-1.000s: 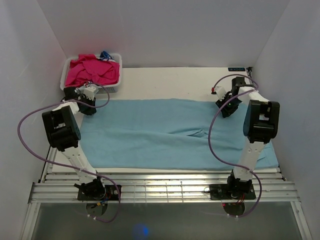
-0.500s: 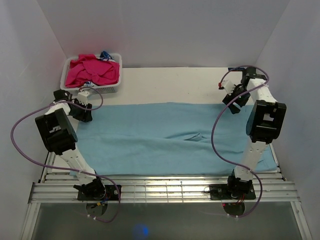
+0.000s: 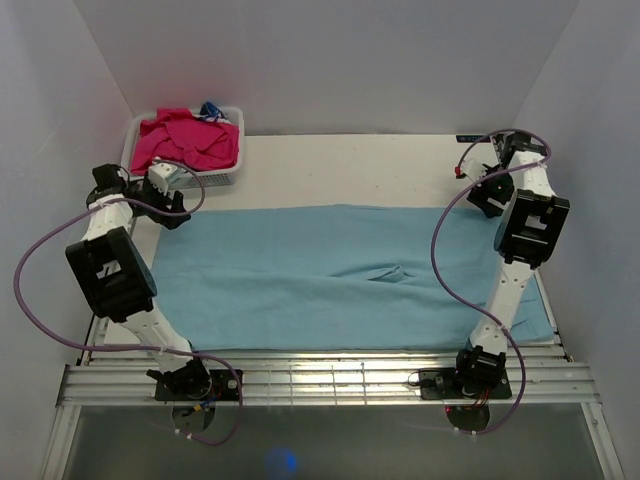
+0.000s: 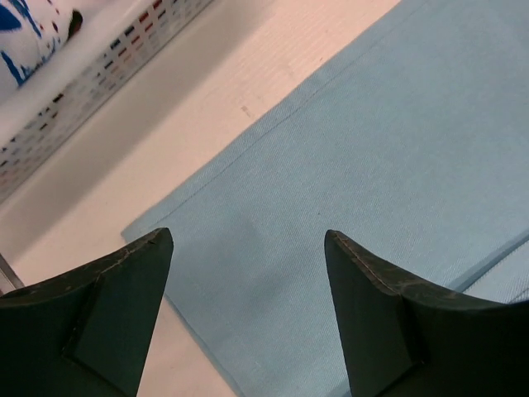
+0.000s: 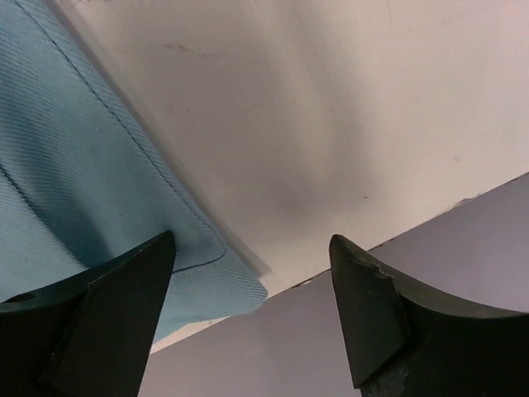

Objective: Fold and stack the trousers
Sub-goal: Flatten the trousers out

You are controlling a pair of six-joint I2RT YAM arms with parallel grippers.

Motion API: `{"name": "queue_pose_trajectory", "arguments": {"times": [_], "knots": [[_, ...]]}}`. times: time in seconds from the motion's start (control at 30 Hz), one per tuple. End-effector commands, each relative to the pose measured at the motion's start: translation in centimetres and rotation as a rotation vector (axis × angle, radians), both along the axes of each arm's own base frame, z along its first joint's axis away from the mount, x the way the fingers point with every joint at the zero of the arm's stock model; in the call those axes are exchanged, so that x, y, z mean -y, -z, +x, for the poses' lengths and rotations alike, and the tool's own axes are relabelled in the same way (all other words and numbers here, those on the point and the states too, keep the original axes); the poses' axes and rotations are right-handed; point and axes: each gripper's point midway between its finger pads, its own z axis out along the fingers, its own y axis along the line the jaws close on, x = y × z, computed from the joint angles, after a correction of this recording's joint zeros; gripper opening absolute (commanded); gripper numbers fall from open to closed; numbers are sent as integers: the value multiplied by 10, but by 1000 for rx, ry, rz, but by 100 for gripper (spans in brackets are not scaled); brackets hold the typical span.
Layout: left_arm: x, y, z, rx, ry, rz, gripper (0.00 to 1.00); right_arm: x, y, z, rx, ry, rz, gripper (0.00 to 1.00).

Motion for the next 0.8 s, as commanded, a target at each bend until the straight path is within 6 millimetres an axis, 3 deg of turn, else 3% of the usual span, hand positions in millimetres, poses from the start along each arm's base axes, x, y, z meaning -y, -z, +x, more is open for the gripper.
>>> {"name": "queue_pose_trajectory", "arguments": {"times": [0.0,0.07,0.17,0.2,0.27,0.3,0.33,0.37,0.4,0.43,0.77], "knots": [[10,-47,0,134,84,-38,84,3,20,-8,-63,-111,-22,79],[8,-49,1,143,91,-53,84,4,36,-21,-124,-135,-23,72],[2,-48,3,163,185,15,81,-2,51,-43,-225,-172,1,44],[-3,-40,5,129,209,31,81,-4,53,-48,-245,-183,2,30],[-11,-34,13,158,301,118,80,-4,55,-57,-273,-206,-9,19],[-10,-13,9,94,335,91,80,-4,54,-55,-259,-217,-21,8],[-18,-25,22,136,365,138,80,-4,47,-54,-237,-224,-30,8],[-21,-21,26,160,425,182,79,-6,49,-58,-239,-240,-26,8],[-20,-4,27,125,453,171,79,-6,47,-53,-210,-244,-32,8],[-27,-7,36,136,461,212,79,-5,40,-50,-188,-245,-36,8],[-33,55,59,72,559,297,79,-18,22,-43,-127,-254,-11,8]]}}
